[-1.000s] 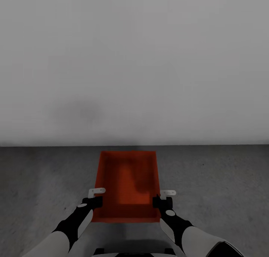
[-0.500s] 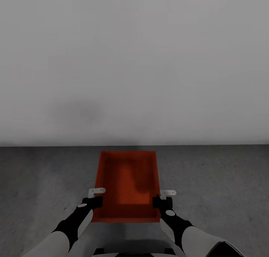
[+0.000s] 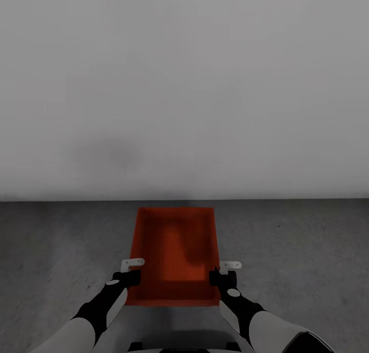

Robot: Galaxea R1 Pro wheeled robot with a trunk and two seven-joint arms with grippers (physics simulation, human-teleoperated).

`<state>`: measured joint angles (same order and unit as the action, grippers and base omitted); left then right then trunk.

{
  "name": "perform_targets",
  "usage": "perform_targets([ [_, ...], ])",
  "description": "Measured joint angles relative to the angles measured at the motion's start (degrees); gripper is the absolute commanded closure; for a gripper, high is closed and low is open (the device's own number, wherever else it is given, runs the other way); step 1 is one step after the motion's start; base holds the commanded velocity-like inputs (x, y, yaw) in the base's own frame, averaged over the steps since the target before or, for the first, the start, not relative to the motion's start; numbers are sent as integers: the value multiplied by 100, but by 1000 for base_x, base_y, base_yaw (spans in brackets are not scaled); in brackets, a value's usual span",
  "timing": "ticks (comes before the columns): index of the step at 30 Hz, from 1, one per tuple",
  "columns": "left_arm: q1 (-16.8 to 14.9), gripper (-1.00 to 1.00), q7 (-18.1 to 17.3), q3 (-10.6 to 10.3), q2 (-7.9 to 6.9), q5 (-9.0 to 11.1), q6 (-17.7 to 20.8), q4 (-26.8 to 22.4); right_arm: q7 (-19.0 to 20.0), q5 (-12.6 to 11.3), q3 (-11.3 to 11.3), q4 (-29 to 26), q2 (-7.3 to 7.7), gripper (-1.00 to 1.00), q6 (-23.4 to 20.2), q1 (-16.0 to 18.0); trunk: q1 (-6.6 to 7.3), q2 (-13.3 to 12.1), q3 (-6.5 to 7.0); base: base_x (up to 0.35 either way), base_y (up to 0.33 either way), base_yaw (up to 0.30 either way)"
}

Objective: Move the two storage containers from the living room to the garage. In the garage, place one container on the floor and stack the other container on top of it (either order is fine).

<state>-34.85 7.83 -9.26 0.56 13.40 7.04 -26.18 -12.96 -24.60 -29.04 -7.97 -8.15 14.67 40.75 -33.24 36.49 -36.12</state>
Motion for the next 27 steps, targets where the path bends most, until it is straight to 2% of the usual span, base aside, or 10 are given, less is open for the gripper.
perform_targets([
  [27,0,100,5,-2,3,4,0,5,3,-1,-3,0,3,100,-6,0,-594,1085,-486,0,0,0],
])
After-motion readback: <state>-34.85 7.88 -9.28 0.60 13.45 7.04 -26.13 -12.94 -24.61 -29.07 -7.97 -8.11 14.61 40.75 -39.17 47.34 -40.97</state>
